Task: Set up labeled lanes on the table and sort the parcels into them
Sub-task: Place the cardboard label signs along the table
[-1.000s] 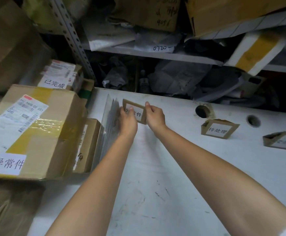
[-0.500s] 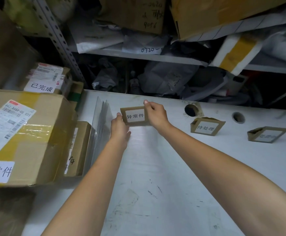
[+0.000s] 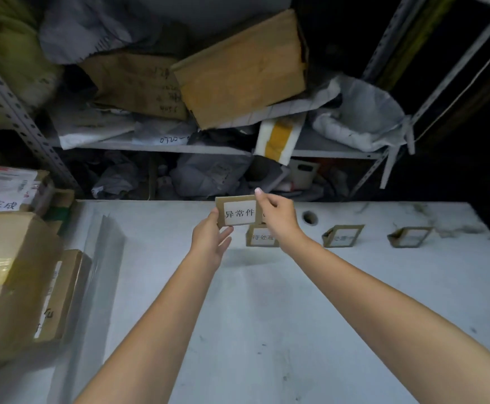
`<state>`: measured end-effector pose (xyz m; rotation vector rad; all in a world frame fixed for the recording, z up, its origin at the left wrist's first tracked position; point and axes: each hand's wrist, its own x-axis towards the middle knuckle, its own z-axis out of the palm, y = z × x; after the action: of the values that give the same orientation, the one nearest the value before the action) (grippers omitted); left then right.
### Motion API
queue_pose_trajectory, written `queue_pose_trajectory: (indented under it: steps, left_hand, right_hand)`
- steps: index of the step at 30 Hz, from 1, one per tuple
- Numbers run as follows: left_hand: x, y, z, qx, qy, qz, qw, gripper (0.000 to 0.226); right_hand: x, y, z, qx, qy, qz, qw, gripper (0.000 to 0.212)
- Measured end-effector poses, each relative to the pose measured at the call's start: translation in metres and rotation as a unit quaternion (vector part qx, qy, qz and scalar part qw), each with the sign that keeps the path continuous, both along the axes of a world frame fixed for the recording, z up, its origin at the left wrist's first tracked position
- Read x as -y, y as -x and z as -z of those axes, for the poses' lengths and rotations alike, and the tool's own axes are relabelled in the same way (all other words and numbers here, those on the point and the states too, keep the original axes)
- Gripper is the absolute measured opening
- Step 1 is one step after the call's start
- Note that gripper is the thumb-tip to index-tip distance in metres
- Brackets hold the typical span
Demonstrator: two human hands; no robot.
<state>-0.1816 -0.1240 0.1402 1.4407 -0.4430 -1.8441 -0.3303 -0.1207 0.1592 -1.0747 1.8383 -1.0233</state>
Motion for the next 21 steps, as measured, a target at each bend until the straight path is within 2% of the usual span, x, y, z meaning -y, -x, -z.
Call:
queue_pose_trajectory:
  steps: [7, 14, 21]
  left_hand:
    - [-0.03, 0.14, -0.042, -0.007, 0.025, 0.05, 0.998, 0.035]
    - [-0.078, 0.289, -0.055, 0.019, 0.027, 0.064, 0.997, 0.031]
    - [-0.114, 0.4, -0.058, 0.032, 0.006, 0.059, 0.998, 0.038]
  right_hand:
    - [-0.048, 0.14, -0.047, 0.013, 0.032, 0.059, 0.998, 0.028]
    - [-0.094, 0.295, -0.048, 0.037, 0.016, 0.052, 0.998, 0.032]
    - [-0.13, 0.402, -0.058, 0.065, -0.003, 0.069, 0.996, 0.032]
